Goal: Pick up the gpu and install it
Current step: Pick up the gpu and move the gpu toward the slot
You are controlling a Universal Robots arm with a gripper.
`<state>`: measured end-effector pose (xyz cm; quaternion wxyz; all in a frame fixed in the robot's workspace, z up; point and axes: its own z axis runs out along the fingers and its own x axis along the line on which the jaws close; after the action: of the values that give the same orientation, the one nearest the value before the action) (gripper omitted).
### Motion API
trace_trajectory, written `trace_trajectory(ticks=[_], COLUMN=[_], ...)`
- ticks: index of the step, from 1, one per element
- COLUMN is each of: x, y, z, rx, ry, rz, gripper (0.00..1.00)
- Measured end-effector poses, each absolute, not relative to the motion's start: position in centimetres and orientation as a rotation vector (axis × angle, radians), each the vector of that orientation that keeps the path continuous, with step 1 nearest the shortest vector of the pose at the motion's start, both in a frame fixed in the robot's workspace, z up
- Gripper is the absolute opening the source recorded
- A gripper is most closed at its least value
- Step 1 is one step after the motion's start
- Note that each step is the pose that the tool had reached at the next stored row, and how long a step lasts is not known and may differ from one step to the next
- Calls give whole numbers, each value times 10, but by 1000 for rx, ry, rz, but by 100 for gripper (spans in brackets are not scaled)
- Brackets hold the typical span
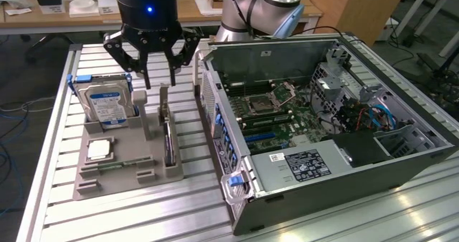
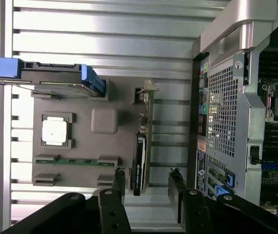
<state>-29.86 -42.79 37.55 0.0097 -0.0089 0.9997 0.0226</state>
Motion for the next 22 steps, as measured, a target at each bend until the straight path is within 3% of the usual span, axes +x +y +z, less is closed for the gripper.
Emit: trace_trajectory(ticks=[1,2,22], x=[-299,-299,-299], y=[-428,-428,-428], z=[376,376,368], rx=[-28,-28,-28], ry=[3121,3121,3124], rz=[71,71,67], gripper=[47,53,53])
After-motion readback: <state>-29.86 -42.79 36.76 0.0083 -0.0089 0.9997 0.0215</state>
